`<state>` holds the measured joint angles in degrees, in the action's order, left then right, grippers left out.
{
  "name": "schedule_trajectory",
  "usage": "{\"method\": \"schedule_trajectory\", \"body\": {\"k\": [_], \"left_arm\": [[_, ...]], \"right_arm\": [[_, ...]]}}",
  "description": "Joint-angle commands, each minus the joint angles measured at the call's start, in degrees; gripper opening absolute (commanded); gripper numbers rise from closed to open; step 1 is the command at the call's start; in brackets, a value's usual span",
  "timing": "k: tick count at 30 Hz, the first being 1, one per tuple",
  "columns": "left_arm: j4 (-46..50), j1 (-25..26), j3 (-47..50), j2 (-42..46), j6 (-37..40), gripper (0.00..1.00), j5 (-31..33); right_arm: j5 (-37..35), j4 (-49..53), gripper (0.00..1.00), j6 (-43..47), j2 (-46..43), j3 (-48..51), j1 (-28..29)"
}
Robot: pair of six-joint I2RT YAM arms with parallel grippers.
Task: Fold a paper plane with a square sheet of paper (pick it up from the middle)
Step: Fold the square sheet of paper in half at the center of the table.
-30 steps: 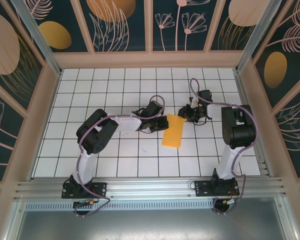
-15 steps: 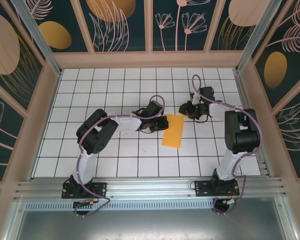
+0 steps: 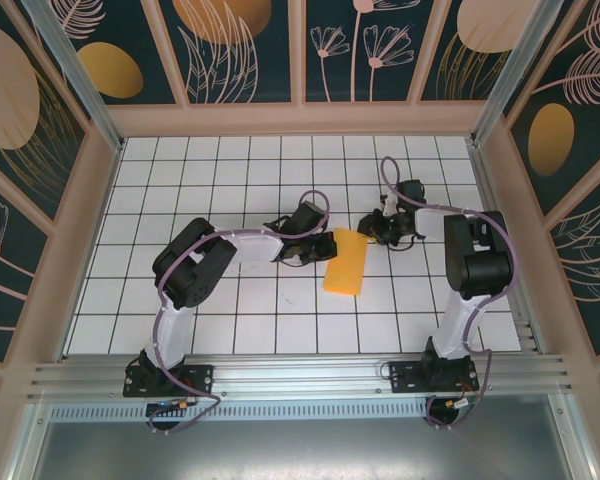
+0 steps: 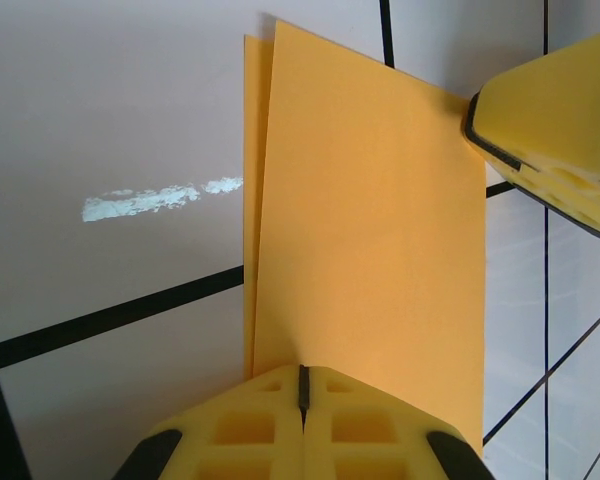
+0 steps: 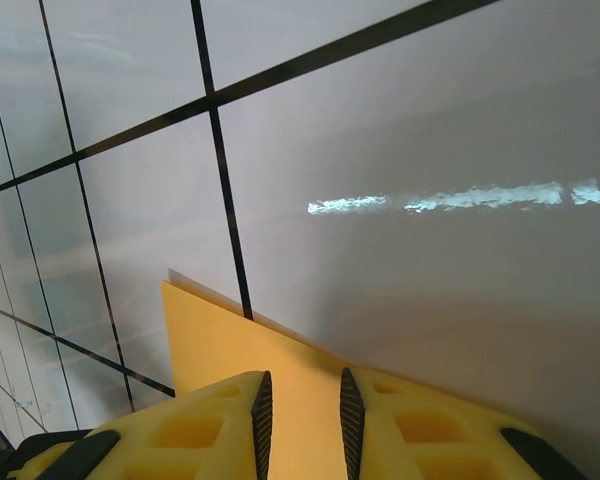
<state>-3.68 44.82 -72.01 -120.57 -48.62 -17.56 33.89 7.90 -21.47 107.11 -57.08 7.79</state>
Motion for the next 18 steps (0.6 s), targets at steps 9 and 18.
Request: {"method": "schedule_trajectory", "body": {"k": [9,18], "left_arm": [[6.4,0.4,0.1,0.4,1.2,0.03,1.0],[5.3,0.5,0.5,5.3,1.2,0.18,2.2]], "right_arm": [[-1.0,4.7,0.39,0.6,-15.6,8.2,0.2],[2.9,1.4,0.34,-1.4,-18.9,17.2,3.3]]}}
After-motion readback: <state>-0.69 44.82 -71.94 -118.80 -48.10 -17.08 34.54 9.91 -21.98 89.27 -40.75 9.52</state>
